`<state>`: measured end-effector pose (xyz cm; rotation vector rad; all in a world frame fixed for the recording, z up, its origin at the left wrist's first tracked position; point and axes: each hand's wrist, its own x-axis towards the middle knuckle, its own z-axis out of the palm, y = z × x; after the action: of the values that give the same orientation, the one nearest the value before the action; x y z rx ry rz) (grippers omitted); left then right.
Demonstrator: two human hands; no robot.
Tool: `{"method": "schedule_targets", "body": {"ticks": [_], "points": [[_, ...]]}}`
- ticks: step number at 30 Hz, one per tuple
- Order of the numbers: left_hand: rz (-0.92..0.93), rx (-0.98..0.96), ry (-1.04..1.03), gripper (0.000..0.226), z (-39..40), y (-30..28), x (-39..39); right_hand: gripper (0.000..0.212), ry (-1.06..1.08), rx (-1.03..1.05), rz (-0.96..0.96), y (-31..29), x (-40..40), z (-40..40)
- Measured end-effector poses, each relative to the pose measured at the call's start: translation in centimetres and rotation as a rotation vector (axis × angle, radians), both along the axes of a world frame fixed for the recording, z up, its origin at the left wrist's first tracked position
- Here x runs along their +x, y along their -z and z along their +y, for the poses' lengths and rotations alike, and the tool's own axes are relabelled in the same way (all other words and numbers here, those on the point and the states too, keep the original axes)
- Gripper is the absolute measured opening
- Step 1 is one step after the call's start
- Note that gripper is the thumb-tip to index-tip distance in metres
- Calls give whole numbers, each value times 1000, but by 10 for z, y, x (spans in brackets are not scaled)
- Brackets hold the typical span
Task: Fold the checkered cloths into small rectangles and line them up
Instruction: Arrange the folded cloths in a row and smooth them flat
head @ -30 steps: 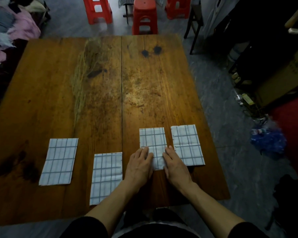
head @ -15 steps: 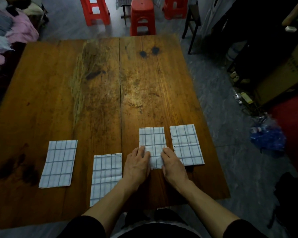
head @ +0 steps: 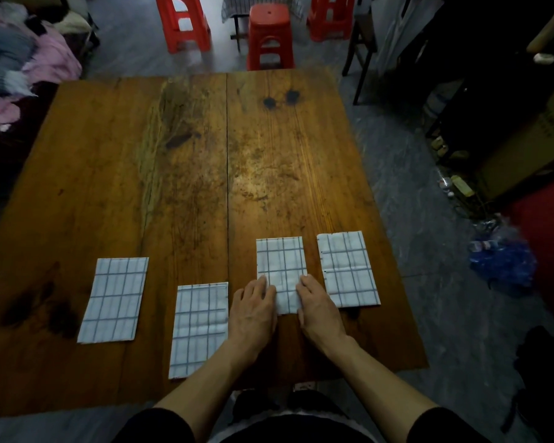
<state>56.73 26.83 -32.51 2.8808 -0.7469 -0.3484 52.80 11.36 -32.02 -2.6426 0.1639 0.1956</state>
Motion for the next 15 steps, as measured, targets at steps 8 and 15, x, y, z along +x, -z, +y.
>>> {"method": "schedule_targets", "body": {"ticks": [8,15], "points": [[-54,5,-9,57,7,-13,-1,52,-47,12,-86,-15,-2,1],[-104,48,-204,64,58,-26,-15,60,-144,113,-101,-29,6,34]]}}
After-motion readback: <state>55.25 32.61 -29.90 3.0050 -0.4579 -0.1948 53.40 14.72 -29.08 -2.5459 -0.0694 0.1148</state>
